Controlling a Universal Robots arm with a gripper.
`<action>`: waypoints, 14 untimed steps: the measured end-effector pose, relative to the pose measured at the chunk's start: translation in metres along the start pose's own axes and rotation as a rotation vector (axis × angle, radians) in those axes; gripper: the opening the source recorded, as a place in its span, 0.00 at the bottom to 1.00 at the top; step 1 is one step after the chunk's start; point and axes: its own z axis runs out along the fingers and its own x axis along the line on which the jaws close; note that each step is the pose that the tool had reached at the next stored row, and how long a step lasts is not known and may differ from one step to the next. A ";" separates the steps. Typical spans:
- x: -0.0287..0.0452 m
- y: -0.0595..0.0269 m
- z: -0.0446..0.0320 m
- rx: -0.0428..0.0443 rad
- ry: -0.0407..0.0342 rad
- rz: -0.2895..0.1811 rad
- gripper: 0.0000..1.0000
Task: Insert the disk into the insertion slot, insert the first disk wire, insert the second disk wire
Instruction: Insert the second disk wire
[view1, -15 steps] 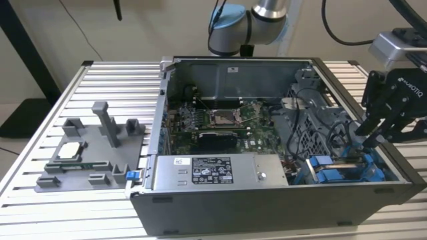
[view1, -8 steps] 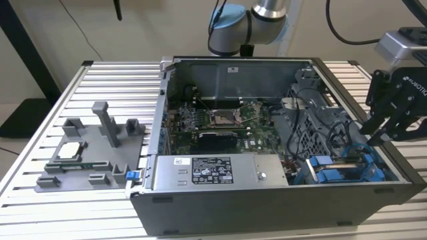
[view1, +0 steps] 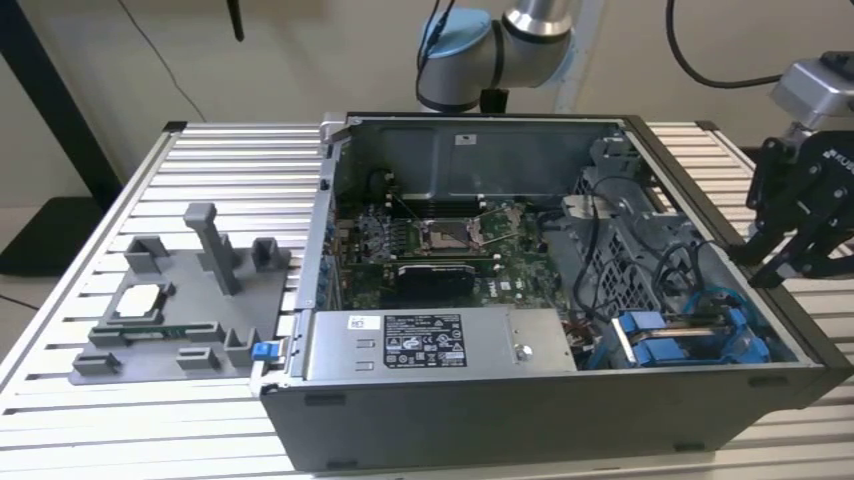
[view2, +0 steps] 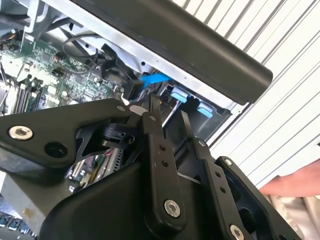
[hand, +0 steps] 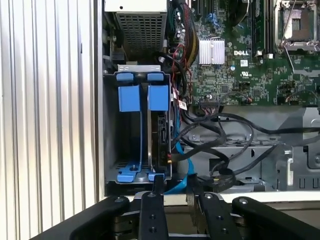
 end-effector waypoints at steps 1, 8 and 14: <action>-0.0005 -0.0014 -0.0002 -0.0007 0.0001 0.000 1.00; -0.0058 -0.0014 -0.0134 -0.0042 0.0004 0.000 1.00; -0.0220 -0.0007 -0.0141 -0.0038 0.0100 0.001 1.00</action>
